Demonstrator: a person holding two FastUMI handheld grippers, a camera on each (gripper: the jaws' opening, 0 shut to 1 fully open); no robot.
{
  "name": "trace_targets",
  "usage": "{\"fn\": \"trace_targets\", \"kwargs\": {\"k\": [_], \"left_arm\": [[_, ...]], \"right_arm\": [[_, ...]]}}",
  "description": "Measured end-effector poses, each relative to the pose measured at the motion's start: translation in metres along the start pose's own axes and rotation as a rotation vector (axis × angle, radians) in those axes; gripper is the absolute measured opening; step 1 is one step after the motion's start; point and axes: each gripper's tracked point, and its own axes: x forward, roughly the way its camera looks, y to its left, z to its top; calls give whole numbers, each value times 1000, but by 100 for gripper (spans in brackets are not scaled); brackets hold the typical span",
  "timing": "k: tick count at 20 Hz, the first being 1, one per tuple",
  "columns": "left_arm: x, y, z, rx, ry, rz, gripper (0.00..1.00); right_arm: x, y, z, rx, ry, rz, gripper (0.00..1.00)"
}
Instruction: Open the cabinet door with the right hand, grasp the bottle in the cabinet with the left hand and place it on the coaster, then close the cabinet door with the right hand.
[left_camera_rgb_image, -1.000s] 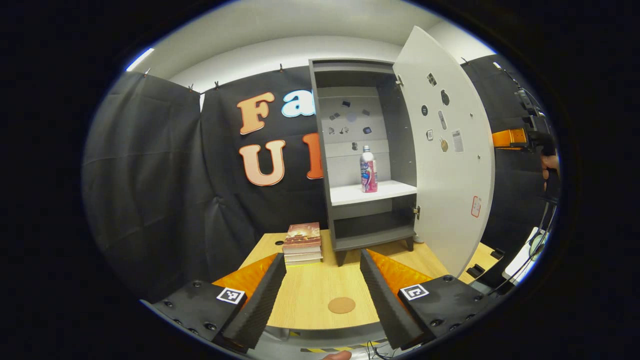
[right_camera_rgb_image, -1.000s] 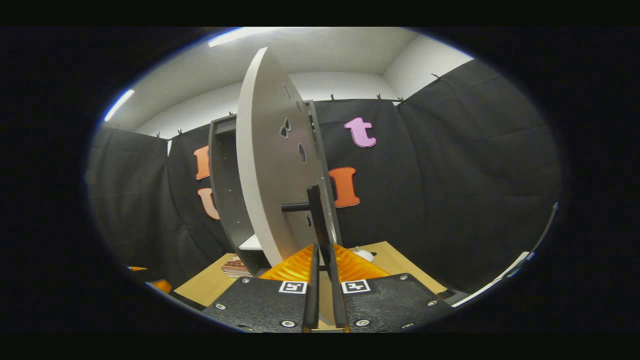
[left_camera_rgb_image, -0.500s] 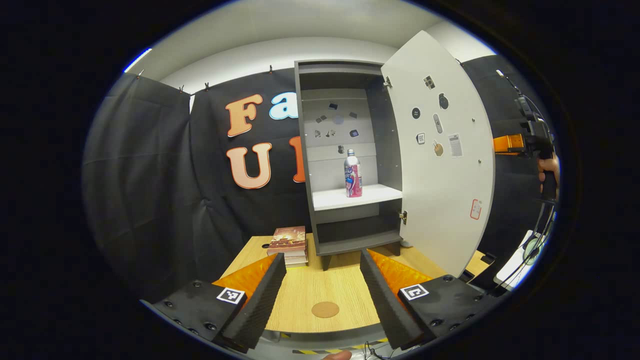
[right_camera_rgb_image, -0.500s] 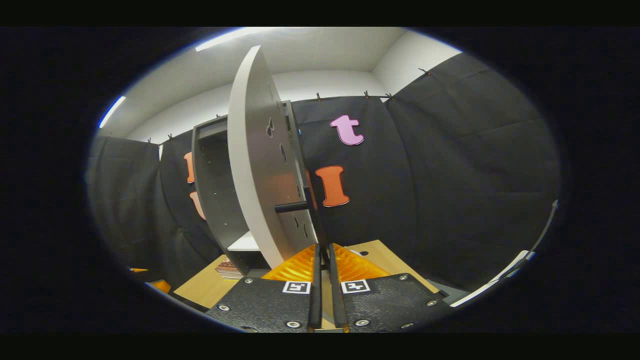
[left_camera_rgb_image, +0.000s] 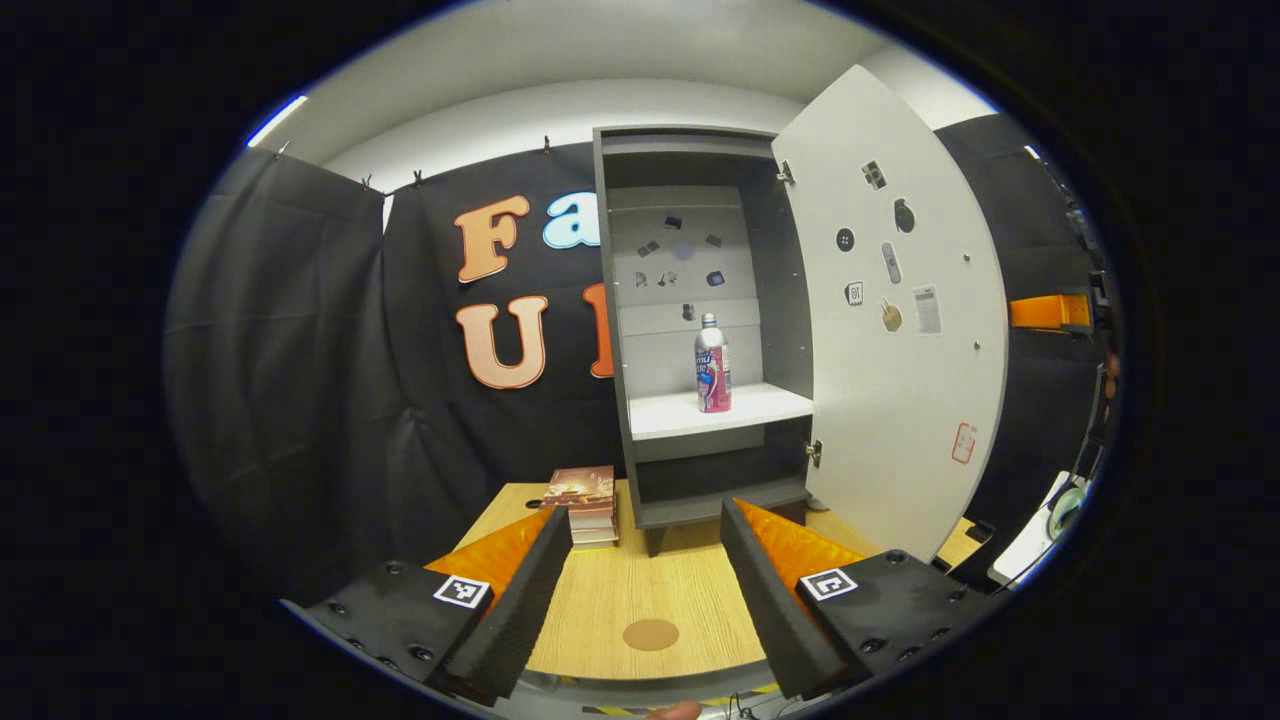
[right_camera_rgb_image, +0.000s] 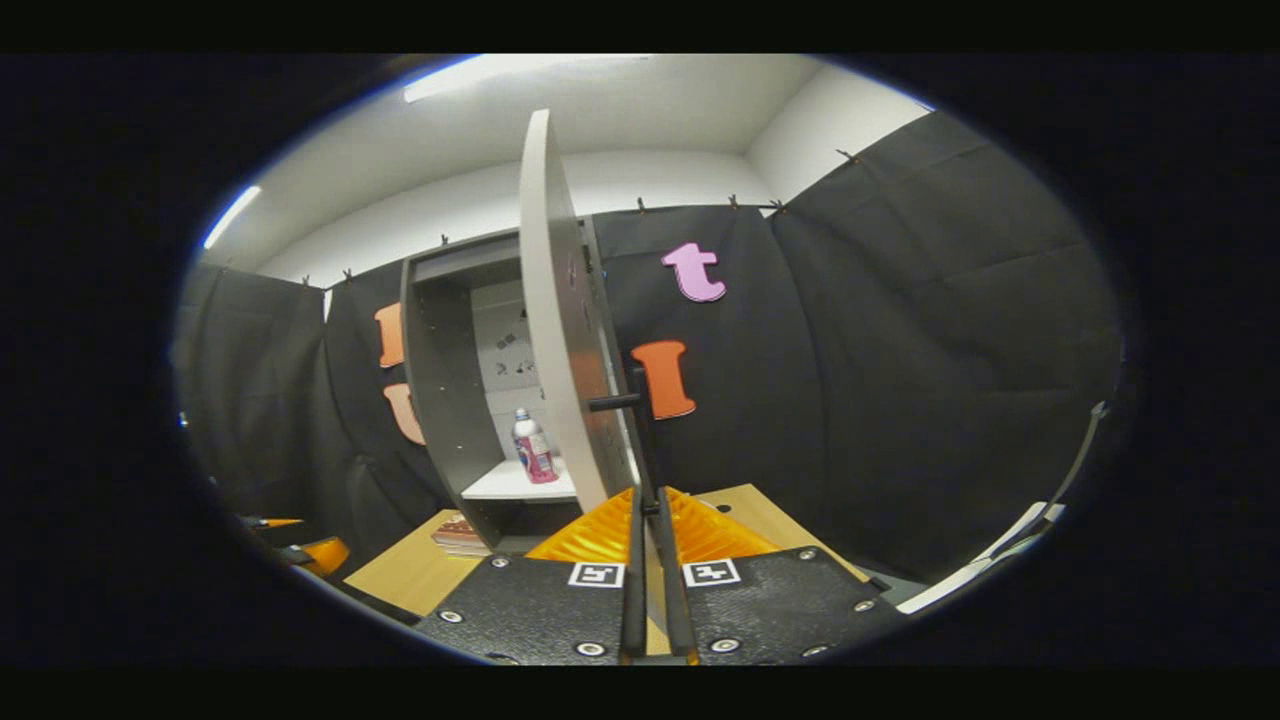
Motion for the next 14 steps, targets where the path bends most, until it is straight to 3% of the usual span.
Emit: {"fn": "trace_targets", "kwargs": {"k": [3,4,6,7,8,9,14], "left_arm": [[39,-10,8,-16,-9,-27,97],[54,-17,12,-22,-17,-40,97],[85,-28,20,-33,-36,-62,97],[104,-37,22,-39,-41,-78,97],[123,-44,24,-43,-44,-93,97],[141,-51,27,-43,-47,-103,94],[236,-69,53,-22,-107,-126,97]], "right_arm": [[-21,21,1,-46,-19,5,7],[-28,31,0,-53,-26,17,1],[-40,54,-1,-50,-46,41,24],[-42,66,-2,-43,-57,56,18],[-43,79,-3,-26,-64,75,23],[-40,92,-2,-8,-72,97,19],[0,104,-13,-10,-98,83,41]]}}
